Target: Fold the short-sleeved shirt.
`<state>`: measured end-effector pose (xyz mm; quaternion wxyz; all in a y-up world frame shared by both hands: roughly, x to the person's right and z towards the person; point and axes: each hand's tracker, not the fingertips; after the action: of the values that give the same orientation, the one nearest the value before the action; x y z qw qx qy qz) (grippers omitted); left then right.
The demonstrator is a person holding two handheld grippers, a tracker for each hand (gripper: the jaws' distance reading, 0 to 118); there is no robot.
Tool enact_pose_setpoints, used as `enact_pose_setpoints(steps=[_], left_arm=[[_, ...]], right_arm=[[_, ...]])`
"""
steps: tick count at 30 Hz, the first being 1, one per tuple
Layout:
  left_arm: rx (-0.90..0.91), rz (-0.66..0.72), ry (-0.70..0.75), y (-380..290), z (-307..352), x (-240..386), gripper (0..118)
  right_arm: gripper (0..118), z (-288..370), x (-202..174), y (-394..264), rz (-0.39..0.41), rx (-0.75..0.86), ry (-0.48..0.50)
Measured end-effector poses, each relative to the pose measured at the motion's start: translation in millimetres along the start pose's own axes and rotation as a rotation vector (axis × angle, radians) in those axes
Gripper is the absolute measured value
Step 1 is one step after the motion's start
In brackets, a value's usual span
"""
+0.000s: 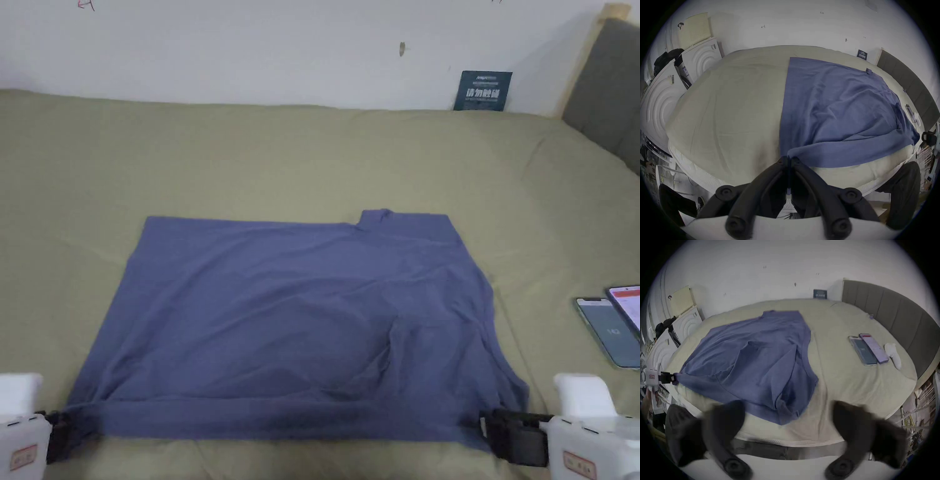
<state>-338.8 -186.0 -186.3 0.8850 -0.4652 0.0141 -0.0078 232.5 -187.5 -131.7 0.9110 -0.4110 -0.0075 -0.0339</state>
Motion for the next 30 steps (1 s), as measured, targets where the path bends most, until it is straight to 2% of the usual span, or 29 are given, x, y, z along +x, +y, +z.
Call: enact_pose_setpoints(steps=[1,3,4,5,6,7,11,17,24,30], left_arm=[[-0.001,0.002,0.001,0.3,-0.8,-0.8,4],[-0.007,0.004,0.001,1.0,-3.4,-2.4,4],[-0.009,0.003,0.003,1.9,-3.7,-2.2,4],[-0.010,0.003,0.003,2.8,-3.8,-2.8,4],[-0.012,0.002,-0.001,4.1,-3.6,-4.3,4],[-0.014,0.001,-0.004,5.7,-2.8,-5.6,4],[0.007,0.017,-0.043,21.4,9.3,-12.5,4],[0.061,0.002,-0.070,85.8,14.0,-12.2,4],[0.037,-0.003,-0.090,172.7,-35.4,-7.3,4],[-0.029,0.010,-0.090,206.8,-97.2,3.9,4]], right_arm=[[114,-6.7,-1.3,-0.5,0.011,-0.026,-0.011],[107,-14.1,1.9,-4.0,-0.003,-0.043,-0.008],[99,-16.2,4.9,-5.4,-0.010,-0.048,-0.005],[84,-18.0,7.1,-5.9,-0.016,-0.054,-0.005],[55,-17.7,11.2,-7.9,-0.016,-0.057,-0.005],[1,-13.0,14.3,-8.8,-0.033,-0.058,0.014],[2,6.2,16.1,4.0,-0.050,-0.010,0.021],[2,6.2,12.6,73.9,-0.026,0.090,0.028],[2,-57.5,17.8,163.1,-0.034,0.078,0.005],[2,-119.0,18.2,186.8,-0.017,-0.020,-0.027]])
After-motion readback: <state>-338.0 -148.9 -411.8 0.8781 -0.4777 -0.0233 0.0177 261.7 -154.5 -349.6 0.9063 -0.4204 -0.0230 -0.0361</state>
